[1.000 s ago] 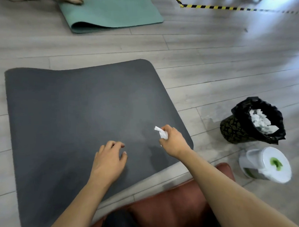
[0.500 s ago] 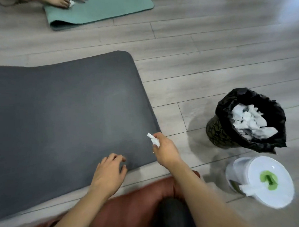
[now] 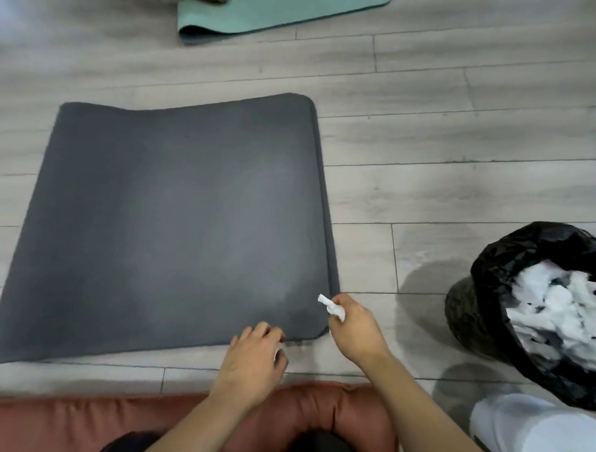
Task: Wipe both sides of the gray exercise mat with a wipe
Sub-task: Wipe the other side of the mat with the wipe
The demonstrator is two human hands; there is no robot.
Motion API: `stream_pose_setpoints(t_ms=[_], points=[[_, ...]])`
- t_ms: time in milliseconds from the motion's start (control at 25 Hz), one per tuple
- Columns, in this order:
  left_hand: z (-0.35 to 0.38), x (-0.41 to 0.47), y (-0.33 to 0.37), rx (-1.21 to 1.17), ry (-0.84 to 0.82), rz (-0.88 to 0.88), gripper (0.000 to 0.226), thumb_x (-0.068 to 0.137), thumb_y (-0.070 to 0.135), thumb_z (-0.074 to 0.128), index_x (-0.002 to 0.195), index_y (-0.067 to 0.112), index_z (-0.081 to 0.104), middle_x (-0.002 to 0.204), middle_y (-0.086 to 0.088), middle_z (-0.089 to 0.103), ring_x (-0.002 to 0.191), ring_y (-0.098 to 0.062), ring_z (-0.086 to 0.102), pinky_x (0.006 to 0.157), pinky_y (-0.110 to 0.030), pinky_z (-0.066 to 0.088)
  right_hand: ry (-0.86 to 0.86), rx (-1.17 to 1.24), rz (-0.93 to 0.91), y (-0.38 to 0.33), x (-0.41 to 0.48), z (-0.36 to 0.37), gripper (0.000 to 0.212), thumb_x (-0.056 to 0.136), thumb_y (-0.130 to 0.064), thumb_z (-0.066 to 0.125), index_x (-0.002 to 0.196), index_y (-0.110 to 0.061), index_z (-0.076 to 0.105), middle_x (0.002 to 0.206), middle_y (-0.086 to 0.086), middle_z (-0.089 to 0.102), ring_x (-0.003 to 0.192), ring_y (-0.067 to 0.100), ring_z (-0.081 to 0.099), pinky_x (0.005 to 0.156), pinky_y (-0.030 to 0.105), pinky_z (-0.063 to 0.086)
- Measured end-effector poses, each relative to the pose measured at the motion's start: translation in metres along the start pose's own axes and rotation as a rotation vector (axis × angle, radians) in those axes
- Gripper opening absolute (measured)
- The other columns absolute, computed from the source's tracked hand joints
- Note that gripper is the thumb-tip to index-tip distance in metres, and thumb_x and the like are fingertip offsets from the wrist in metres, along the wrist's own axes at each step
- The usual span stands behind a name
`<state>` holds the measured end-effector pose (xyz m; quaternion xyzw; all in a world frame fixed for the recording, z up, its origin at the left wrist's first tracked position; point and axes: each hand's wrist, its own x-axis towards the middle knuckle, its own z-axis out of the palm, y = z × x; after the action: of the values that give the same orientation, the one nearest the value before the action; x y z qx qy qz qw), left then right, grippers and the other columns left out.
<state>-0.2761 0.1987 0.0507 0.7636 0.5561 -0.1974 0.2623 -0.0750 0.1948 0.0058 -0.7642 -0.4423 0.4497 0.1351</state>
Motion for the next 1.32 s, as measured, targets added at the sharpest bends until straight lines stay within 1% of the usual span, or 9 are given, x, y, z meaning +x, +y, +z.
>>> stream_pose_setpoints(t_ms=[240,400,560,760,920,1040,1120,1200,1320], points=[[0.015,0.007,-0.055,0.012,-0.021,-0.061,0.053,0.090,0.050,0.018,0.127,0.032,0.052,0.130,0.010,0.048,0.121,-0.018,0.049,0.103,-0.034,0.037,-0.033,-0.058,0.060,0.012,0.076,0.040,0.022,0.089,-0.006,0.049,0.099,-0.018,0.065,0.122,0.012,0.055,0.102,0.027,0.062,0.082,0.032,0.052],[0.025,-0.015,-0.124,-0.010,0.014,-0.058,0.068,0.082,0.053,0.007,0.132,0.036,0.050,0.130,0.014,0.046,0.122,-0.014,0.047,0.106,-0.032,0.036,-0.104,-0.017,0.233,0.027,0.097,0.072,0.020,0.092,-0.002,0.050,0.100,-0.001,0.069,0.088,0.020,0.066,0.063,0.025,0.060,0.049,0.024,0.047],[0.042,0.012,-0.186,0.023,-0.005,-0.033,0.051,0.078,0.049,0.026,0.110,0.032,0.063,0.109,0.010,0.056,0.100,-0.021,0.065,0.086,-0.040,0.053,0.232,0.111,0.403,0.028,0.109,0.098,0.020,0.088,-0.011,0.055,0.107,-0.009,0.059,0.114,0.022,0.057,0.076,0.030,0.061,0.074,0.032,0.053],[0.077,0.061,-0.206,-0.029,-0.285,-0.002,0.062,0.098,0.044,0.043,0.157,0.043,0.022,0.167,0.014,0.012,0.148,-0.024,0.028,0.118,-0.045,0.032,0.278,0.181,0.478,0.035,0.110,0.106,0.066,0.072,-0.037,0.082,0.125,-0.009,0.054,0.122,0.015,0.062,0.105,0.035,0.060,0.091,0.041,0.051],[0.087,0.075,-0.208,-0.270,-0.371,-0.062,0.070,0.095,0.068,0.040,0.157,0.049,0.016,0.170,0.015,0.005,0.156,-0.025,0.012,0.124,-0.048,0.019,0.214,0.138,0.246,-0.036,0.075,0.092,0.020,0.075,-0.025,0.075,0.091,-0.029,0.063,0.095,0.000,0.070,0.084,0.020,0.062,0.077,0.033,0.053],[0.050,0.090,-0.194,-0.980,-0.182,-0.262,0.087,0.070,0.092,0.051,0.134,0.034,0.061,0.147,0.003,0.057,0.138,-0.023,0.050,0.103,-0.034,0.045,0.070,-0.310,-0.176,-0.111,0.040,0.121,0.013,0.081,-0.030,0.058,0.095,-0.032,0.058,0.094,-0.001,0.059,0.084,0.022,0.060,0.069,0.032,0.045],[0.009,0.106,-0.191,-1.364,-0.032,-0.368,0.060,0.078,0.073,0.067,0.113,0.024,0.072,0.120,-0.001,0.074,0.115,-0.022,0.068,0.086,-0.033,0.054,-0.099,-0.434,-0.336,-0.147,0.021,0.160,0.025,0.084,-0.032,0.055,0.108,-0.025,0.054,0.108,0.002,0.053,0.090,0.028,0.062,0.075,0.036,0.047],[-0.025,0.117,-0.202,-1.237,0.042,-0.264,0.042,0.080,0.057,0.078,0.107,0.025,0.071,0.108,0.008,0.076,0.103,-0.008,0.070,0.091,-0.029,0.055,-0.191,-0.482,-0.410,-0.169,0.008,0.199,0.033,0.088,-0.033,0.054,0.119,-0.022,0.049,0.120,0.004,0.048,0.095,0.033,0.063,0.081,0.041,0.047],[-0.027,0.129,-0.234,-1.018,0.279,-0.362,0.029,0.089,0.041,0.076,0.108,0.020,0.072,0.109,0.001,0.076,0.105,-0.020,0.071,0.098,-0.040,0.055,-0.245,-0.289,-0.424,-0.176,-0.004,0.216,0.054,0.092,-0.054,0.046,0.140,-0.032,0.037,0.134,-0.003,0.048,0.116,0.024,0.055,0.094,0.039,0.044]])
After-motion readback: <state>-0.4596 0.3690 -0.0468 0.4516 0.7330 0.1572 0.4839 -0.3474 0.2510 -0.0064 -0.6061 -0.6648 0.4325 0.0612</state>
